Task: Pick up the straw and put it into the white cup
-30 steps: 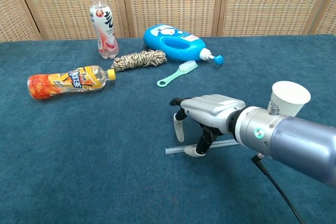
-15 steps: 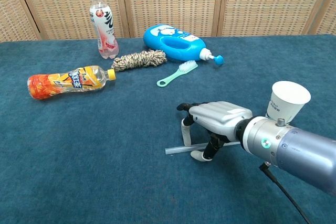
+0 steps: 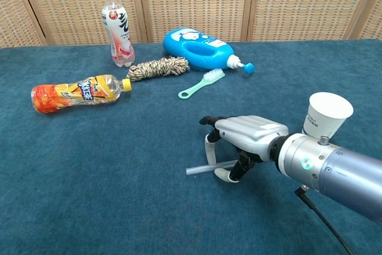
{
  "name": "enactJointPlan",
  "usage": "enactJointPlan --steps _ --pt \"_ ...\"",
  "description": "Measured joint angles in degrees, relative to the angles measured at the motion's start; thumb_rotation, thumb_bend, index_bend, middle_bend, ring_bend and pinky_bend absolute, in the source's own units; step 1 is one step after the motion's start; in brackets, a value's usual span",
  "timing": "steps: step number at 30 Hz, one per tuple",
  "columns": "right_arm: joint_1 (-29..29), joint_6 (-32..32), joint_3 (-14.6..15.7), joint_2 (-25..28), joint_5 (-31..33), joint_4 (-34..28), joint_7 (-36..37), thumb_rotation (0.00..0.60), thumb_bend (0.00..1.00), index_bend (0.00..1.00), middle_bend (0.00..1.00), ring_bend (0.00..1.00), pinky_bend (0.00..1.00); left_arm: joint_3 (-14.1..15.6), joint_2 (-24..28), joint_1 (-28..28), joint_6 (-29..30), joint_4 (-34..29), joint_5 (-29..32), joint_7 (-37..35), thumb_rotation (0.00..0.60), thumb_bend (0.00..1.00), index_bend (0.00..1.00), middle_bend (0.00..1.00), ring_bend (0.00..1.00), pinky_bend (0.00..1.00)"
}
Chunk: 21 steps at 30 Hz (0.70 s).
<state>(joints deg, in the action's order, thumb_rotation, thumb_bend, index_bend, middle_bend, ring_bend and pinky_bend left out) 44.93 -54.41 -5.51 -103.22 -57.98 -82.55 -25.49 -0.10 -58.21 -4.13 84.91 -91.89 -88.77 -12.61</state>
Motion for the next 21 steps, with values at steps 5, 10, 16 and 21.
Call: enactJointPlan --steps 5,10,16,21 --pt "-0.1 -0.3 -0.7 0.9 -1.5 -2.2 0.8 0.6 0.48 0.67 0.0 0.0 0.0 0.0 0.0 -0.1 -0.3 -0.1 0.0 0.1 0.6 0.1 0.0 0.0 0.0 0.0" --pt "0.2 -0.3 -3.4 3.5 -4.1 -9.1 4.7 0.6 0.48 0.67 0.0 0.0 0.0 0.0 0.1 -0.1 -0.1 -0.2 0.1 0.0 0.6 0.1 0.0 0.0 0.0 0.0" --pt "0.7 -0.3 -9.3 9.7 -7.5 -19.4 12.0 0.6 0.48 0.67 0.0 0.0 0.0 0.1 0.1 -0.1 -0.1 -0.2 -0.1 0.2 0.6 0.1 0.0 0.0 0.0 0.0" --pt "-0.2 -2.7 -14.9 13.5 -4.5 -22.8 17.3 0.6 0.48 0.68 0.0 0.0 0.0 0.1 0.0 -0.1 -0.2 -0.3 0.0 0.3 0.6 0.1 0.0 0.0 0.0 0.0"
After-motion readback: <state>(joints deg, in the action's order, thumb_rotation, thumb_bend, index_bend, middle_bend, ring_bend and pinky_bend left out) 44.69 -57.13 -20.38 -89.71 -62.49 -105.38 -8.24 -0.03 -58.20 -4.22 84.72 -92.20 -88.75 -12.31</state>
